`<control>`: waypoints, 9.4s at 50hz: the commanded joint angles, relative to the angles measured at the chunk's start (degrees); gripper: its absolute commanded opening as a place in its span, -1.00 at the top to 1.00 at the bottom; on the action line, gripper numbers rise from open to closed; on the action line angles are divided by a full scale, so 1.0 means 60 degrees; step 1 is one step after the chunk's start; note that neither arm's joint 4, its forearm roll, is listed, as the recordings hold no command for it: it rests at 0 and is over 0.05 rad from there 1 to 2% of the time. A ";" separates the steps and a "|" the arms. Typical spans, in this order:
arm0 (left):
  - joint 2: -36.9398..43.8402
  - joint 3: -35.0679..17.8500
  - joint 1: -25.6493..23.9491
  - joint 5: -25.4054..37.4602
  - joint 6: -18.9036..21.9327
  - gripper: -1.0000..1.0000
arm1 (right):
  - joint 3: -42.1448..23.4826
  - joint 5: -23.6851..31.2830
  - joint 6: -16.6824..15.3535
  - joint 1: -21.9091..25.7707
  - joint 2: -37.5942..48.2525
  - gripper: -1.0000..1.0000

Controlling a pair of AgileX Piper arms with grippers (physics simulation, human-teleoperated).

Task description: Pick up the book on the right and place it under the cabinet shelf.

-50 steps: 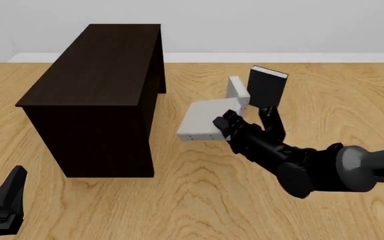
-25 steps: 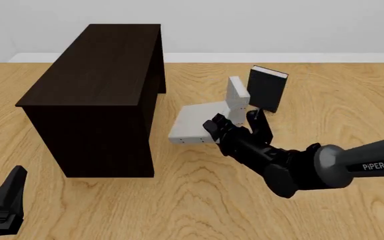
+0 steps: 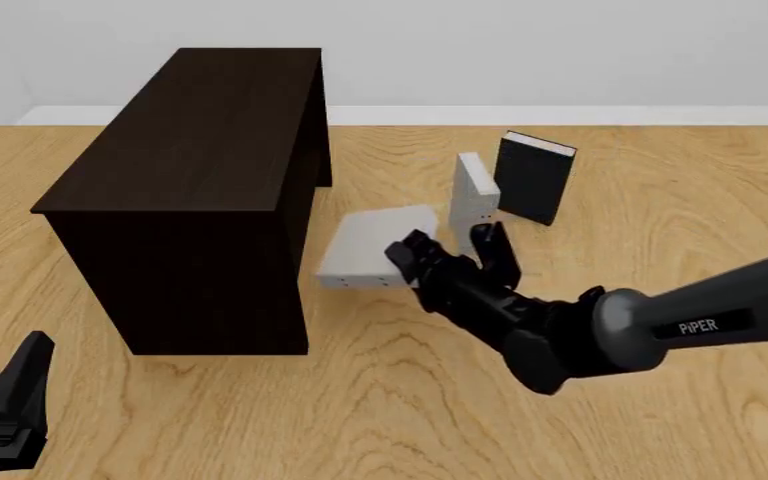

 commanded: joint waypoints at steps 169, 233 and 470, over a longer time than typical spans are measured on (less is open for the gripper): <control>0.0000 0.0000 0.0000 0.0000 0.0000 -1.00 | -0.2589 0.1154 -0.0749 -0.0294 0.2457 -1.00; 0.0000 0.0000 0.0000 0.0000 0.0000 -1.00 | -0.1563 0.5120 -0.9338 -0.1481 -0.1973 -1.00; 0.0000 0.0000 0.0000 0.0000 0.0000 -1.00 | -0.6998 0.5757 -1.1161 0.0219 0.4197 -1.00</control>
